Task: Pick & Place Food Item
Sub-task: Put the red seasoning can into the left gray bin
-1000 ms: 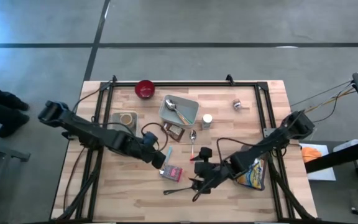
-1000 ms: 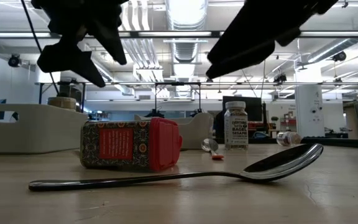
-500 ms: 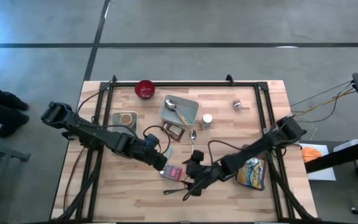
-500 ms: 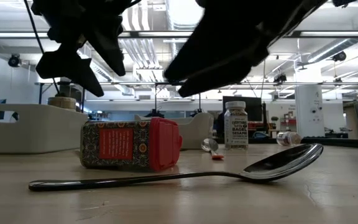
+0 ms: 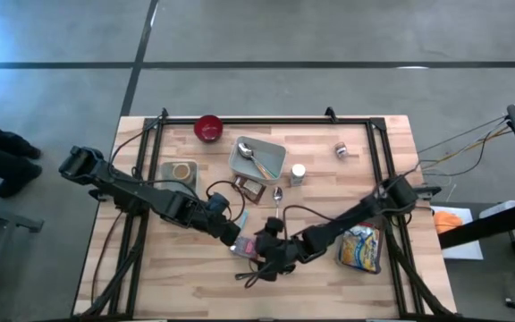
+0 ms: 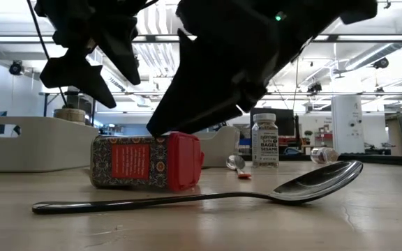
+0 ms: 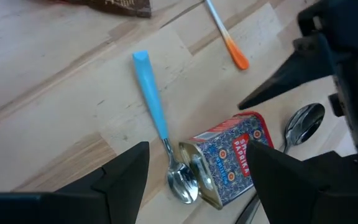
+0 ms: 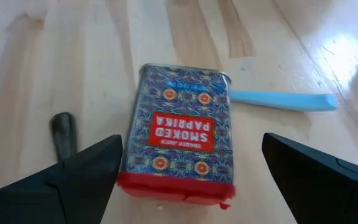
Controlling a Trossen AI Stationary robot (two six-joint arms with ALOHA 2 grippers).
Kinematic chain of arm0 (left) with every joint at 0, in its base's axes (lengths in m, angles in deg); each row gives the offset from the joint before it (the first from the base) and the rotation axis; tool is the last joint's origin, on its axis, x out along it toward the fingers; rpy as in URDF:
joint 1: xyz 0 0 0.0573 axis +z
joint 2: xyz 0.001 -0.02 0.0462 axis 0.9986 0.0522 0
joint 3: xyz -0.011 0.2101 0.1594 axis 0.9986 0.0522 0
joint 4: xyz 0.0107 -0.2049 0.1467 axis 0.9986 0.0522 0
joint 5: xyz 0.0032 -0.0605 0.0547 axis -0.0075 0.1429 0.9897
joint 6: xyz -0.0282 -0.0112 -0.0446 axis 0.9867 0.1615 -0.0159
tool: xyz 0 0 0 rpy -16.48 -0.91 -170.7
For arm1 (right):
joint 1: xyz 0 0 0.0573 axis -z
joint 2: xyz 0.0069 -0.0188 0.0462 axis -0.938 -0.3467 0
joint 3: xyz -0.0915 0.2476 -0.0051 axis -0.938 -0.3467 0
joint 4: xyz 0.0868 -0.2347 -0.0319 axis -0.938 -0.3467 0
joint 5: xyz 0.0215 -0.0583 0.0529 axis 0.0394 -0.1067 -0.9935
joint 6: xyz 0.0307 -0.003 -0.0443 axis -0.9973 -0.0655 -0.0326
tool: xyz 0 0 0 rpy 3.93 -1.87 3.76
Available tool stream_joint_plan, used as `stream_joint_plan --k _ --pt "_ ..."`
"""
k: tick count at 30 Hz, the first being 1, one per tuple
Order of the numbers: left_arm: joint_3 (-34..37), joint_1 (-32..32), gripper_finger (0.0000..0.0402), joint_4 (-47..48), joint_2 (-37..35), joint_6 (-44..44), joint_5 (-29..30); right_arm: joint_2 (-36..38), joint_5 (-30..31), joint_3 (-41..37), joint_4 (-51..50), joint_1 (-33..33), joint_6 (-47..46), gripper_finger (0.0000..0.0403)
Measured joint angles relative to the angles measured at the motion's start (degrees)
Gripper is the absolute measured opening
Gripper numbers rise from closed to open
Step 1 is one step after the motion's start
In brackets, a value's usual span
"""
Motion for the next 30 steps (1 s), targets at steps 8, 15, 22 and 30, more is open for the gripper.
stream_joint_plan --k 8,15,22,30 --pt "0.0 0.0 0.027 0.0 0.0 -0.4 0.0 -1.3 -0.1 -0.5 0.3 0.5 -0.8 0.0383" --pt "0.0 0.0 0.027 0.0 0.0 -0.4 0.0 -2.5 -0.4 -0.5 0.7 1.0 -0.2 0.0383" --pt "0.0 0.0 0.027 -0.2 0.0 -0.4 0.0 -2.5 -0.4 -0.6 0.8 1.2 1.4 0.0383" --pt "0.0 0.0 0.027 -0.2 0.0 -0.6 0.0 -2.7 -3.0 -0.7 1.6 1.6 3.1 0.0373"
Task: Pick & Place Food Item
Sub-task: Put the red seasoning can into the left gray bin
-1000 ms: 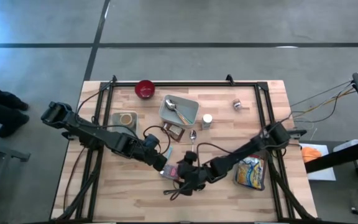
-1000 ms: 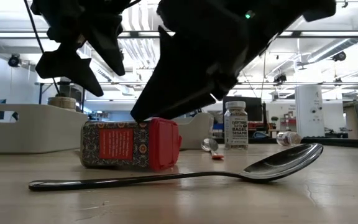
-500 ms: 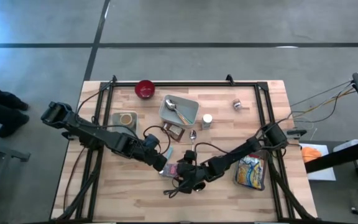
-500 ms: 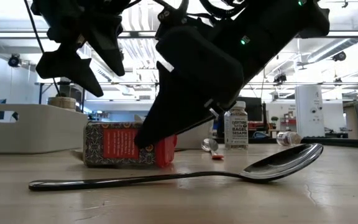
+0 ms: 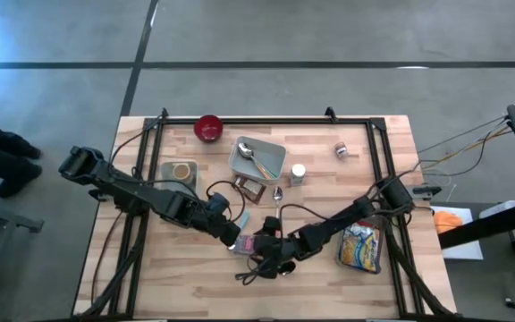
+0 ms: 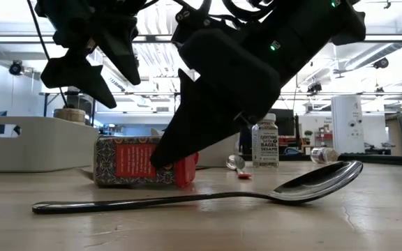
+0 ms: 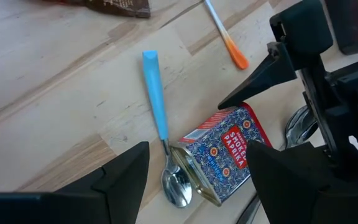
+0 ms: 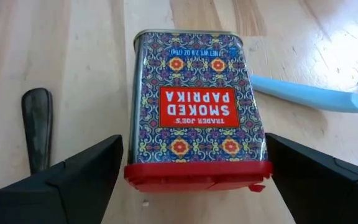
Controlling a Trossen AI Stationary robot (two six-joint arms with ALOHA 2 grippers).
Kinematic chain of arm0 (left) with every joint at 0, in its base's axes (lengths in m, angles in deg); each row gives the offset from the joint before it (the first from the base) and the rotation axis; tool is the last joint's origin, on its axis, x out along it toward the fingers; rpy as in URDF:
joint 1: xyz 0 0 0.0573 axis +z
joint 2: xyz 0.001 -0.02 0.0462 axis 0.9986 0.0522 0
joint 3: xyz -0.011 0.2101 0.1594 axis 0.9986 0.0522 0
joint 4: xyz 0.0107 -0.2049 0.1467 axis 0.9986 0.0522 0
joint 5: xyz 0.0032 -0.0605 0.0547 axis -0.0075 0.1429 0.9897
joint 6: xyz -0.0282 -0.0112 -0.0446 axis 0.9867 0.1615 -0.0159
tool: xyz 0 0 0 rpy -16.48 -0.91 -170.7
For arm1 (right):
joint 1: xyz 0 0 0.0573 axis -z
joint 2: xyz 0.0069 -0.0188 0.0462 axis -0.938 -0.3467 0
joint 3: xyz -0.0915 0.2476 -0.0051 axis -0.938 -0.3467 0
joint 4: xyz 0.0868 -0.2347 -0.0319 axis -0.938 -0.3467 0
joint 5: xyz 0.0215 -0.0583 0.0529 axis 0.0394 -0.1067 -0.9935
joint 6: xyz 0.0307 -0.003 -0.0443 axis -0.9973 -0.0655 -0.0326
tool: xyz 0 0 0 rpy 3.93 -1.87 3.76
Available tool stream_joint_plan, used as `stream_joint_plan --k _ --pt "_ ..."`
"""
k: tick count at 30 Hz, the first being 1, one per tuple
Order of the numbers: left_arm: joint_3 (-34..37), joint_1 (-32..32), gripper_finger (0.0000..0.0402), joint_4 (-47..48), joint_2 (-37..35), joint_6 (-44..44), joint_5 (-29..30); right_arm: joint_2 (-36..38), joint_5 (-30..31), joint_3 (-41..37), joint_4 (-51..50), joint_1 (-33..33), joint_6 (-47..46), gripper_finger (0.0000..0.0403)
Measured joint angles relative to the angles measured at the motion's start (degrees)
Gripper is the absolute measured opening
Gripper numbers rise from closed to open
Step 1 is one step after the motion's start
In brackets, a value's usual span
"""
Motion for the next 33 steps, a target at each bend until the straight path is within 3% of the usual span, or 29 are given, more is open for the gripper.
stream_joint_plan --k 7,16,23,33 --pt "0.0 0.0 0.027 0.0 0.0 0.0 0.0 0.0 0.0 -0.2 0.1 0.3 0.1 0.0302" --pt "0.0 0.0 0.027 0.0 0.0 0.0 -0.6 0.0 0.0 0.2 -1.0 0.2 1.3 0.0302" --pt "0.0 0.0 0.027 -1.2 0.0 -0.9 -3.1 1.0 -0.2 3.3 -8.8 -1.3 11.4 0.0302" --pt "0.0 0.0 0.027 -10.8 0.0 -8.8 -6.8 1.4 0.1 11.1 -25.6 -4.9 26.2 0.0302"
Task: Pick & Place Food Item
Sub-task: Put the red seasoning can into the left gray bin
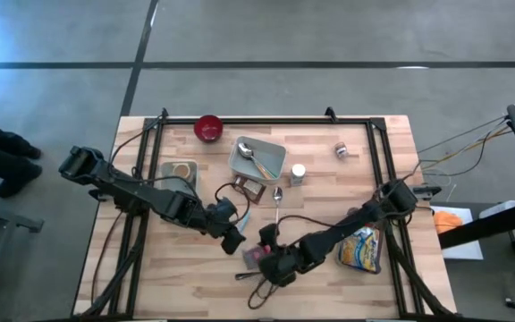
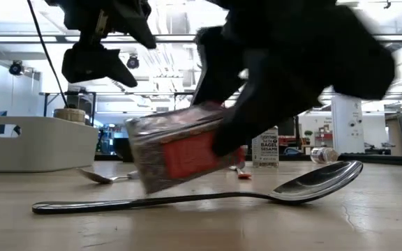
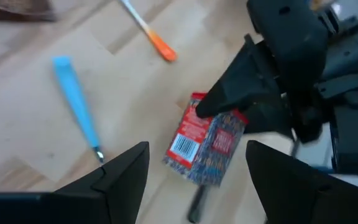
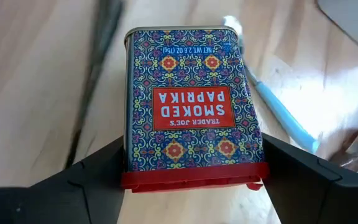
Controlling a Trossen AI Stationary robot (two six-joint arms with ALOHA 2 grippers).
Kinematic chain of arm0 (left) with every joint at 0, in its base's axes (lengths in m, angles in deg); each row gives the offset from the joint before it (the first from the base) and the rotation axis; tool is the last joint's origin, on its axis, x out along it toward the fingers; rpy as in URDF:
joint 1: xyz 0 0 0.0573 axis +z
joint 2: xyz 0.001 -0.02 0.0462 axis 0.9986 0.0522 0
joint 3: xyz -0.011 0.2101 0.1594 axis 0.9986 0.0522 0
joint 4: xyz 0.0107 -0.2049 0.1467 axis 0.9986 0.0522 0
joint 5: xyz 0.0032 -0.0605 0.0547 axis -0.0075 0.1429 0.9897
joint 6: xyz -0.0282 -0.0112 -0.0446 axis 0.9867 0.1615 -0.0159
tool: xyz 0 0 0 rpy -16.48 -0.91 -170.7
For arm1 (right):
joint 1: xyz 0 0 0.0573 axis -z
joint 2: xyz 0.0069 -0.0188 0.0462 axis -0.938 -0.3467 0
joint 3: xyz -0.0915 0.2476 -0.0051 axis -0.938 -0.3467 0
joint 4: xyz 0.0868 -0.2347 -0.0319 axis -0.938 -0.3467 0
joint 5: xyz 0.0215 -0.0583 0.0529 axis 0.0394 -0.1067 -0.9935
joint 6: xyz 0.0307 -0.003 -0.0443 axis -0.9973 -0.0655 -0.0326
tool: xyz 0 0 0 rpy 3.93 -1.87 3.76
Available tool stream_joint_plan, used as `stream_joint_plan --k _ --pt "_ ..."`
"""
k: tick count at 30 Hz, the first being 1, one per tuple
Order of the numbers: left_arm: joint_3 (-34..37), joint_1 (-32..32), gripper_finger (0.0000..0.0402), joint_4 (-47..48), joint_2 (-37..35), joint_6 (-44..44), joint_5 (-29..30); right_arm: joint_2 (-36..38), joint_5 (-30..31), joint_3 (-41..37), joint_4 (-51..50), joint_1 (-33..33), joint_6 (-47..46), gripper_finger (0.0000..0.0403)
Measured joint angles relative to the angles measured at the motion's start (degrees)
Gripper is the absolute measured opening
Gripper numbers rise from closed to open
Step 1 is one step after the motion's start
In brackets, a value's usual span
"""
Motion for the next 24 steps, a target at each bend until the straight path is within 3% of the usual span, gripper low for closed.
stream_joint_plan --k 10,24 --pt "0.0 0.1 0.0272 -1.1 0.0 -7.5 -3.7 0.2 2.2 8.7 -13.4 -3.0 10.3 0.0302" --pt "0.0 0.1 0.0272 -6.8 0.0 -15.8 -3.7 0.2 8.9 14.5 -24.1 -3.5 10.7 0.0302"
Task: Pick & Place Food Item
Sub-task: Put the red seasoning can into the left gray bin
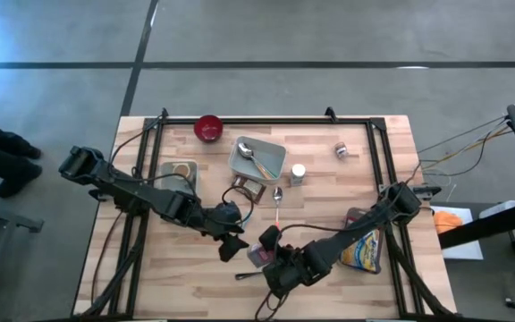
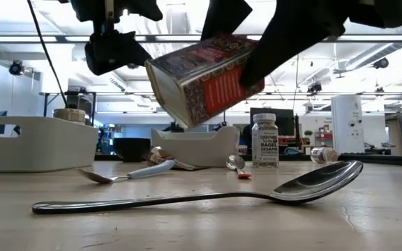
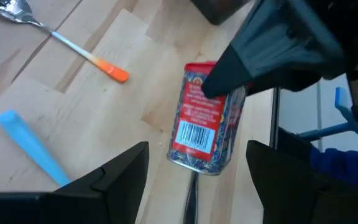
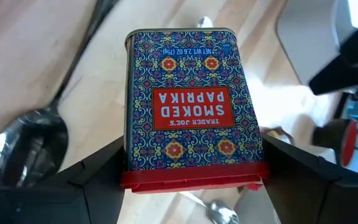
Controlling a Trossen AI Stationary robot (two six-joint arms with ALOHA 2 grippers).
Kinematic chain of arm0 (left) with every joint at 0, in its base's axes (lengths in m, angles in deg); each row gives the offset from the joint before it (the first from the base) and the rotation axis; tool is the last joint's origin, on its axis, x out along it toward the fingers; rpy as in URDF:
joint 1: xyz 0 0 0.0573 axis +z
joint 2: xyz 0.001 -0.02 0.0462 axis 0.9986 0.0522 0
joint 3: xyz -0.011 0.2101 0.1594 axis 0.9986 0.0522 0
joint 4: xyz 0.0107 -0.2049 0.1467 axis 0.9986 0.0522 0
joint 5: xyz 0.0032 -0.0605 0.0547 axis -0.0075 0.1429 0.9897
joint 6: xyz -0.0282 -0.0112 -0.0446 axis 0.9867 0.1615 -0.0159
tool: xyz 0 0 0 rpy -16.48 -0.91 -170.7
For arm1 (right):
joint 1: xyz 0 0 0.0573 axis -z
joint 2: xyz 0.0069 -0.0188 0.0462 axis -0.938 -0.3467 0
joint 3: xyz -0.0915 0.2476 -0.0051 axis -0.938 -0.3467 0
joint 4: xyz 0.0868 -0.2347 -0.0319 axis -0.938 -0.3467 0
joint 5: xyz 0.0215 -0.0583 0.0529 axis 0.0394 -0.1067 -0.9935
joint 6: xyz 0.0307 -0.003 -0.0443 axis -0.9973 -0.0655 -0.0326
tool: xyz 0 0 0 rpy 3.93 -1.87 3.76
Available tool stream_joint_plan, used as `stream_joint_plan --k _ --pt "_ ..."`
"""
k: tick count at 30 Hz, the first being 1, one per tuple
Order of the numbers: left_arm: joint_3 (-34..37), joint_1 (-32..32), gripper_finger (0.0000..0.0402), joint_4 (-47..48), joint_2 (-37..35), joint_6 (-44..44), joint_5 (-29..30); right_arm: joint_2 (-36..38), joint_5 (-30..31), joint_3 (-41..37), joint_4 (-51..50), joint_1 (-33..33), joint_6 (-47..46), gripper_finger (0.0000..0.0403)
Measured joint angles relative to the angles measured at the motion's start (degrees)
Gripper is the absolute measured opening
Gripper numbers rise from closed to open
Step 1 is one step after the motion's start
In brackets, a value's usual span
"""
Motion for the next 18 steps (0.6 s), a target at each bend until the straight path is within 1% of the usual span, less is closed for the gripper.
stream_joint_plan --k 4,7,15,18 --pt "0.0 0.0 0.0274 -0.1 0.0 -0.5 0.0 0.0 0.5 0.9 -0.4 -0.2 0.1 0.0302" --pt "0.0 -0.1 0.0285 -0.3 0.0 -2.8 0.0 0.0 0.5 1.1 -0.6 -0.4 0.8 0.0302" --pt "0.0 -0.1 0.0354 -1.9 0.0 -4.9 0.7 0.1 1.8 1.1 -0.7 -0.5 2.0 0.0302" --pt "0.0 -0.2 0.0373 -2.2 0.2 -6.3 0.7 0.7 1.8 1.1 -0.5 -0.5 3.0 0.0302"
